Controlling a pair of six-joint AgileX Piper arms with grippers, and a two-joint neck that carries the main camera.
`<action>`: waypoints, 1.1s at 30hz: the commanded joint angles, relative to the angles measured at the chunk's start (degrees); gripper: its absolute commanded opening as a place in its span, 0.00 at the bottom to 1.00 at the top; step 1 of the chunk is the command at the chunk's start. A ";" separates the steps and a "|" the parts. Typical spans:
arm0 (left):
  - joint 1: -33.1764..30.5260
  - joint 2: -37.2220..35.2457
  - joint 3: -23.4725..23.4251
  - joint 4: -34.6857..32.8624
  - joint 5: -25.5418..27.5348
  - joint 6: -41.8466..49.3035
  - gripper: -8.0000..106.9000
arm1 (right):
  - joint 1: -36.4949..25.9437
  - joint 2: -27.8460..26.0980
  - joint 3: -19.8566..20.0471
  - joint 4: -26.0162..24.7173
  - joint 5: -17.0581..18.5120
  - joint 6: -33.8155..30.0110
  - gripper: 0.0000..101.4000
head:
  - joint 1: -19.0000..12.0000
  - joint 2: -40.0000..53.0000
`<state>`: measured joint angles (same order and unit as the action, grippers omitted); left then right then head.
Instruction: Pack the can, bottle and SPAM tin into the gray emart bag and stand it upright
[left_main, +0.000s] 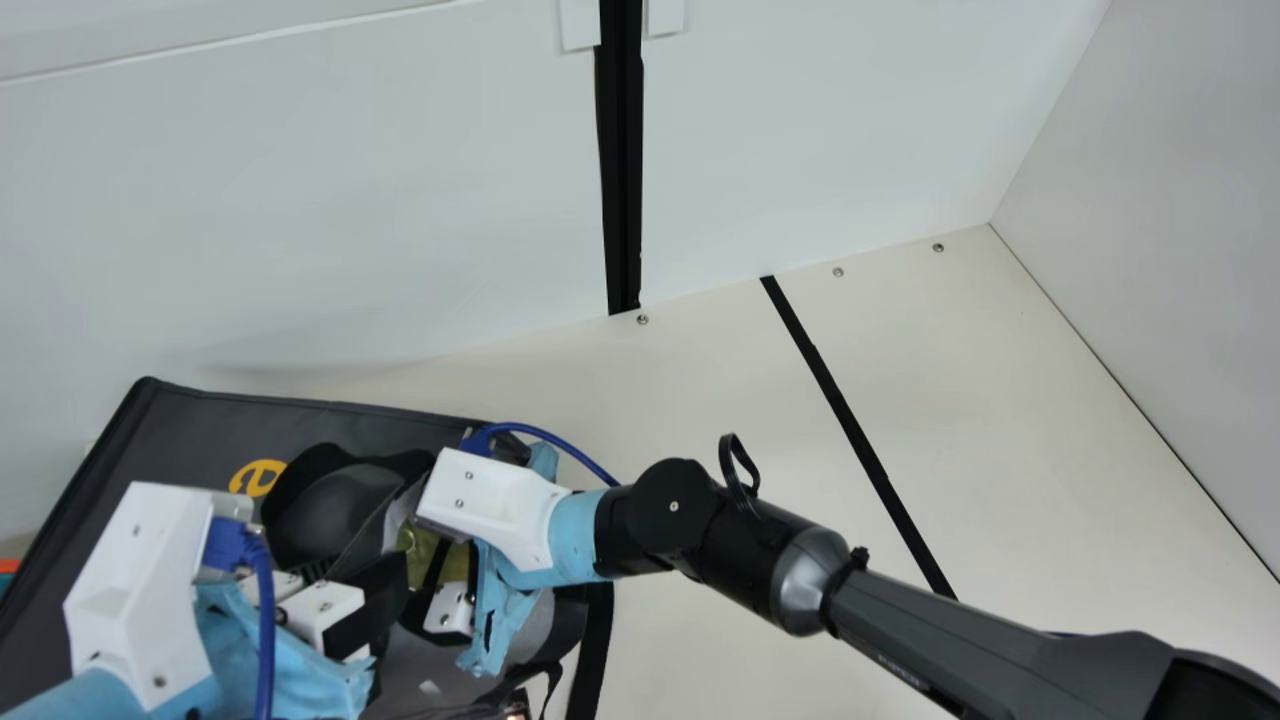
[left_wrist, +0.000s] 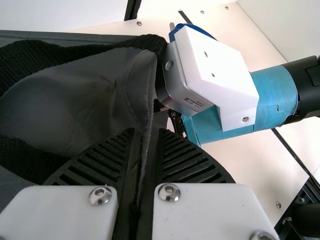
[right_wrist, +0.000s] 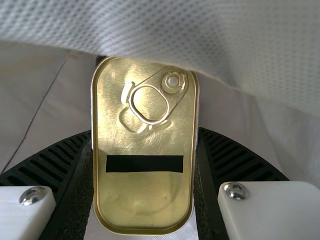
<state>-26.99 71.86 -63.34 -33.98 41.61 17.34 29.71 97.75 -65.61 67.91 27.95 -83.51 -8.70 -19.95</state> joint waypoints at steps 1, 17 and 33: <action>0.00 0.00 0.00 0.00 0.00 0.00 0.00 | 0.11 -0.15 0.04 -0.19 -0.40 0.34 0.53 | -1.30 -0.05; 0.00 0.00 0.00 0.00 0.00 0.00 0.00 | 0.74 -3.30 2.64 -0.31 -1.74 2.47 0.94 | -1.30 -0.05; 0.00 0.00 0.00 0.00 0.00 0.00 0.00 | -3.46 -11.40 8.51 -2.73 2.04 4.07 0.94 | -1.30 -0.05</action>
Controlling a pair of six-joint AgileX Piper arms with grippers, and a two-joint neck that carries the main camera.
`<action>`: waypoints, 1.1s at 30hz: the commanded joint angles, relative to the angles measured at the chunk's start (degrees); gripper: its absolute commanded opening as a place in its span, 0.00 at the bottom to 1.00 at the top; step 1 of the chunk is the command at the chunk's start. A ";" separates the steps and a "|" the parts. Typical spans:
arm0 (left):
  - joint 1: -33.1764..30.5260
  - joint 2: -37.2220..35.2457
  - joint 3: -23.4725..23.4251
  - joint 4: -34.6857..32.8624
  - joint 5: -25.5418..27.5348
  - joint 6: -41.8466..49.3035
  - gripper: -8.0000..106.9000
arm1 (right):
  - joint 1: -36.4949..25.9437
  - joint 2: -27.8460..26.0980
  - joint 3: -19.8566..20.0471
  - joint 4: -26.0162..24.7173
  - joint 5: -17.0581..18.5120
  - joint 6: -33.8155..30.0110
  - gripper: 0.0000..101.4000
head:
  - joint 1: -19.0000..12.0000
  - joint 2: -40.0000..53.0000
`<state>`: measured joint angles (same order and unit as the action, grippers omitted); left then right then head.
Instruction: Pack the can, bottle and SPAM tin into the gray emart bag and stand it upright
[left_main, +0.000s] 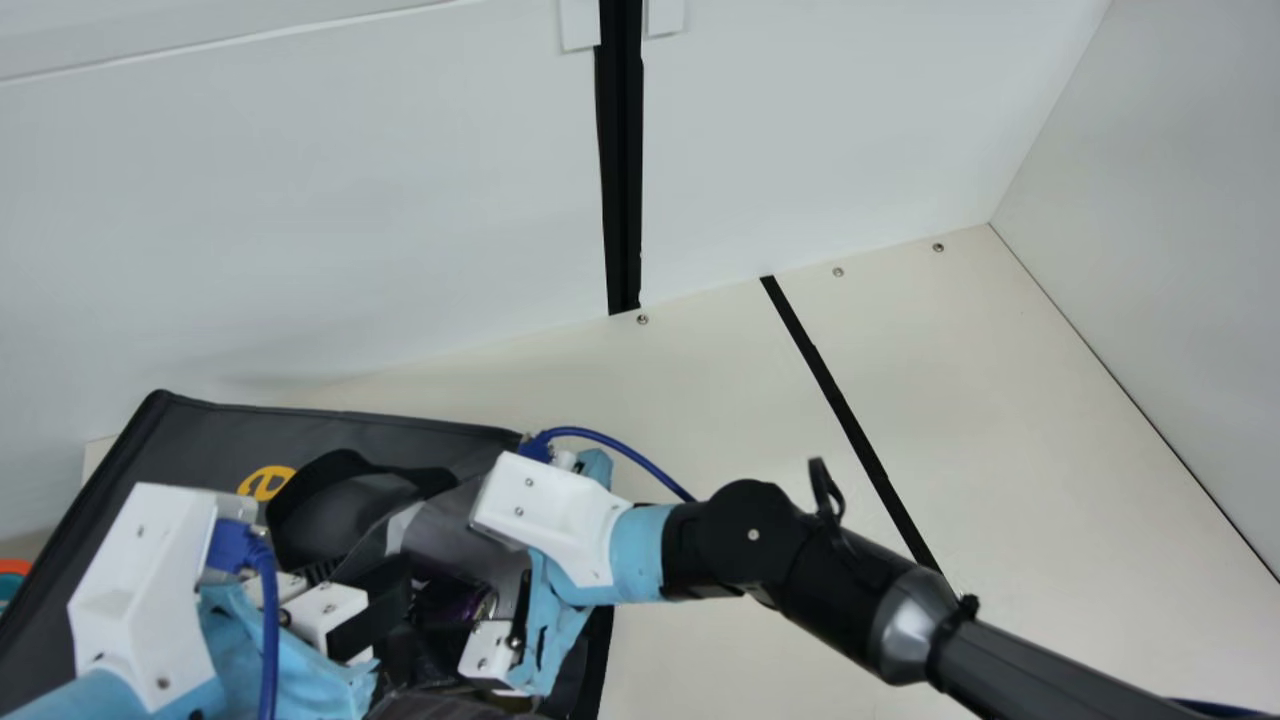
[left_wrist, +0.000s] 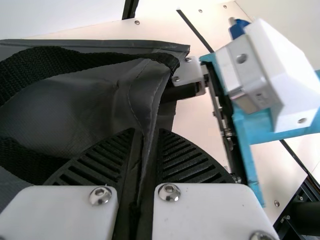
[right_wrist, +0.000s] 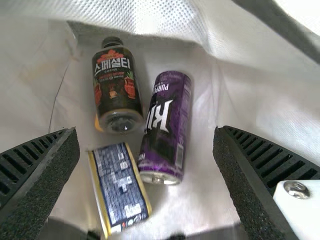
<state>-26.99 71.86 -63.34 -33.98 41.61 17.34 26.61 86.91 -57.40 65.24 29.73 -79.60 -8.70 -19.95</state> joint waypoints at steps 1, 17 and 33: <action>0.00 0.00 0.00 0.00 0.00 0.00 0.00 | -0.83 -1.13 0.66 -0.23 0.67 0.18 0.94 | -1.30 -0.05; 0.00 0.00 0.00 0.00 0.00 0.00 0.00 | -8.99 -9.26 5.07 -2.79 7.99 0.11 0.94 | -1.30 -0.05; 0.00 0.00 0.00 0.00 0.00 0.00 0.00 | -20.53 -15.83 8.01 -4.63 18.08 -2.93 0.94 | -1.30 -0.05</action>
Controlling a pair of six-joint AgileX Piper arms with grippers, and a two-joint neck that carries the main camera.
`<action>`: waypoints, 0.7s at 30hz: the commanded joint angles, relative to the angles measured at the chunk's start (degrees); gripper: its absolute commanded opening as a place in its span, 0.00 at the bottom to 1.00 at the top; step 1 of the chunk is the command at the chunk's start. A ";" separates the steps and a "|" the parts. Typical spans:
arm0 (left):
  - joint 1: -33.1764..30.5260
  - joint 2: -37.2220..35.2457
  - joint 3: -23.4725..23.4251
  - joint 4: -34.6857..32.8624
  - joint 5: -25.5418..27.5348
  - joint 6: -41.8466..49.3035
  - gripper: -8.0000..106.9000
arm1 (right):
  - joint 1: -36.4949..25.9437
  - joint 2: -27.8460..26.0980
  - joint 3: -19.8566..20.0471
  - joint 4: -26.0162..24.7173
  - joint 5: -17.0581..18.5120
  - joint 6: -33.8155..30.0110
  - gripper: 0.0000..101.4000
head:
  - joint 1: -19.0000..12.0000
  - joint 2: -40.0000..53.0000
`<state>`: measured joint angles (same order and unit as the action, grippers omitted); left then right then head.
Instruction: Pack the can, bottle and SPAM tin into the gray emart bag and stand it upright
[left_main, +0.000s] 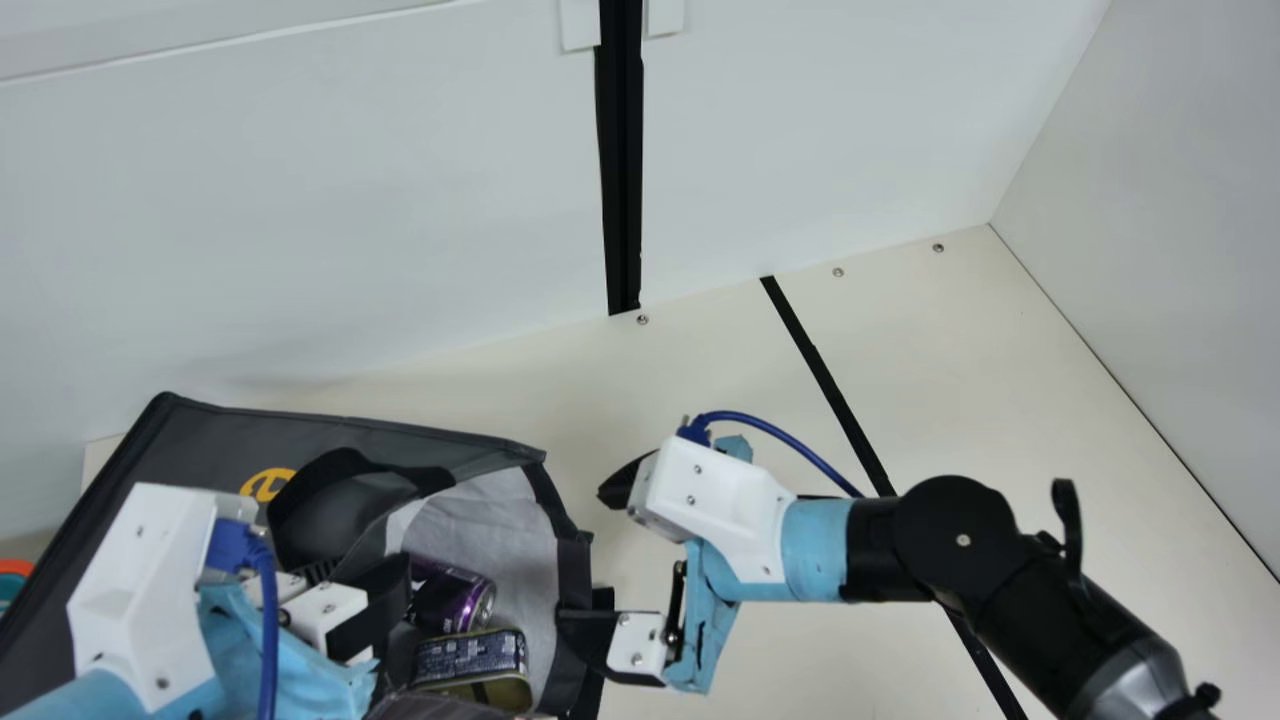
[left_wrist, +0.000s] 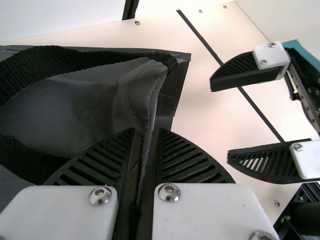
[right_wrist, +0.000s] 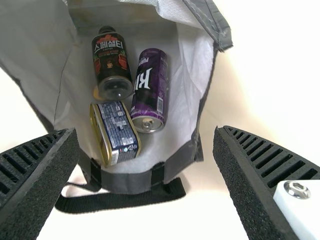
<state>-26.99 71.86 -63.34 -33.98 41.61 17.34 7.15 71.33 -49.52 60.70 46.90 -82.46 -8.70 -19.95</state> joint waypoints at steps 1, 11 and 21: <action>0.00 0.00 0.00 0.00 0.00 0.00 0.00 | -1.96 -0.65 0.27 -0.26 1.62 -0.27 0.94 | -1.30 -0.05; 0.00 0.00 0.00 0.00 0.00 0.00 0.00 | -9.69 -4.38 0.41 -2.95 5.81 0.65 0.94 | -1.30 -0.05; 0.00 0.00 0.00 0.00 0.00 0.00 0.00 | -15.69 -7.88 -0.07 -8.13 4.40 6.97 0.94 | -1.30 -0.05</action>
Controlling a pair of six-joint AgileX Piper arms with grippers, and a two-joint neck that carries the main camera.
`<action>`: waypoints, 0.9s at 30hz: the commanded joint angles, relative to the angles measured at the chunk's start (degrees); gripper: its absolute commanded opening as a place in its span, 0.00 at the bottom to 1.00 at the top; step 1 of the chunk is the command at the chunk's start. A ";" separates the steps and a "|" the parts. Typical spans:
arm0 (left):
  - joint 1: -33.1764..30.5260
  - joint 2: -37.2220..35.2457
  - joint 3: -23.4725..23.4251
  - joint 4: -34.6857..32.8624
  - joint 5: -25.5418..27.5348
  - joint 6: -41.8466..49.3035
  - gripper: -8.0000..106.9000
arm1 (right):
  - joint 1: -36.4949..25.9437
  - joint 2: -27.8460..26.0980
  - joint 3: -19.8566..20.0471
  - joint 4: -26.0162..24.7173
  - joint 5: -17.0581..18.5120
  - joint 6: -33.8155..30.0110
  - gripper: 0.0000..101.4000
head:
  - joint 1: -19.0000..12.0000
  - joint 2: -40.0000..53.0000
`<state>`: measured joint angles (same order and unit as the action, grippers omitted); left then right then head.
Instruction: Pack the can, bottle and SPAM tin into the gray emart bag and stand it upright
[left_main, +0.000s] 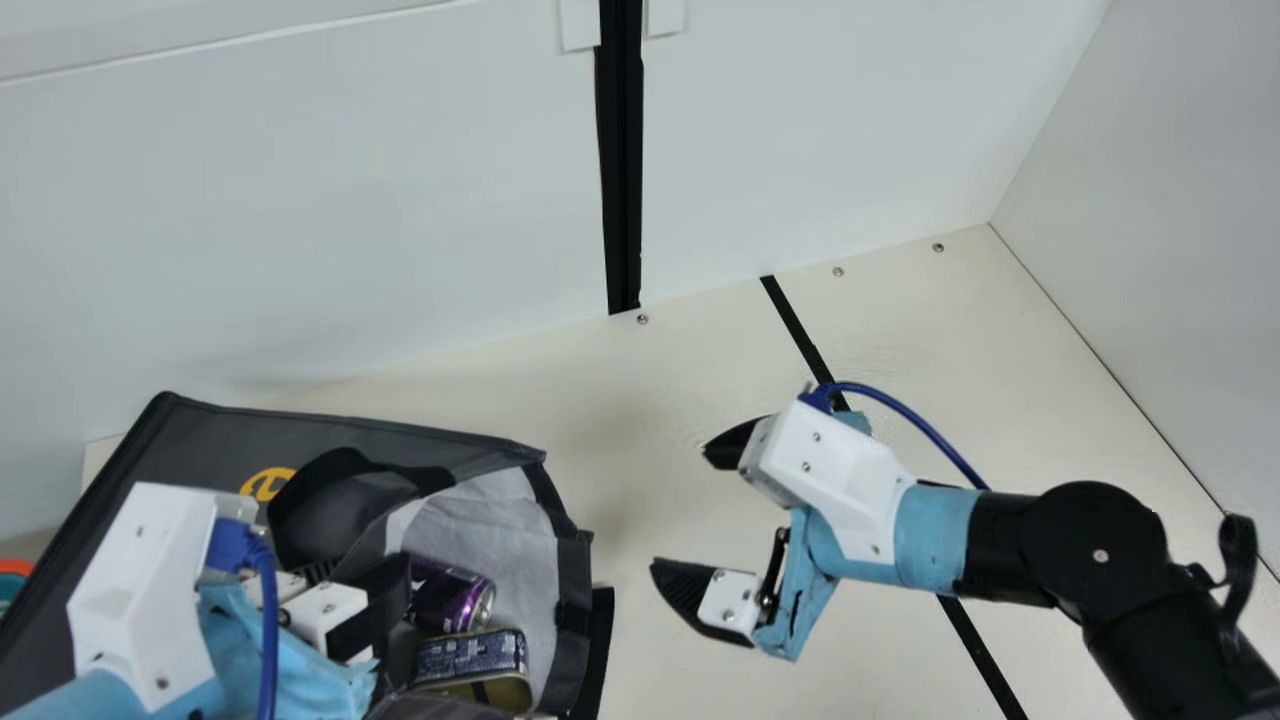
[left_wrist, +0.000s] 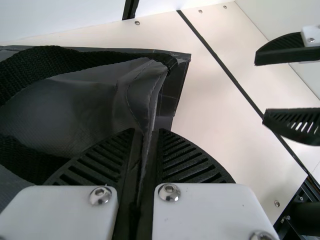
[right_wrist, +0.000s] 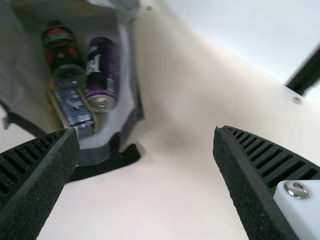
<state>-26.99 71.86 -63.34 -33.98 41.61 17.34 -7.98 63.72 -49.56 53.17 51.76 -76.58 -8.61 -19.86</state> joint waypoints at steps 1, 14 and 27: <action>0.00 0.00 0.00 0.00 0.00 0.00 0.00 | -1.08 -0.67 -0.09 -1.24 -0.71 1.99 0.94 | -1.39 -0.14; 0.00 0.00 0.00 0.00 0.00 0.00 0.00 | -7.83 -5.68 -1.35 -13.63 -4.72 16.86 0.94 | -1.39 -0.14; 0.00 0.00 0.00 0.00 0.00 0.00 0.00 | -13.79 -10.72 -5.03 -29.47 -3.45 32.15 0.94 | -1.39 -0.14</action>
<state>-26.99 71.86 -63.34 -33.98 41.61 17.34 -21.43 53.21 -54.33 26.74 48.21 -46.86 -8.70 -19.86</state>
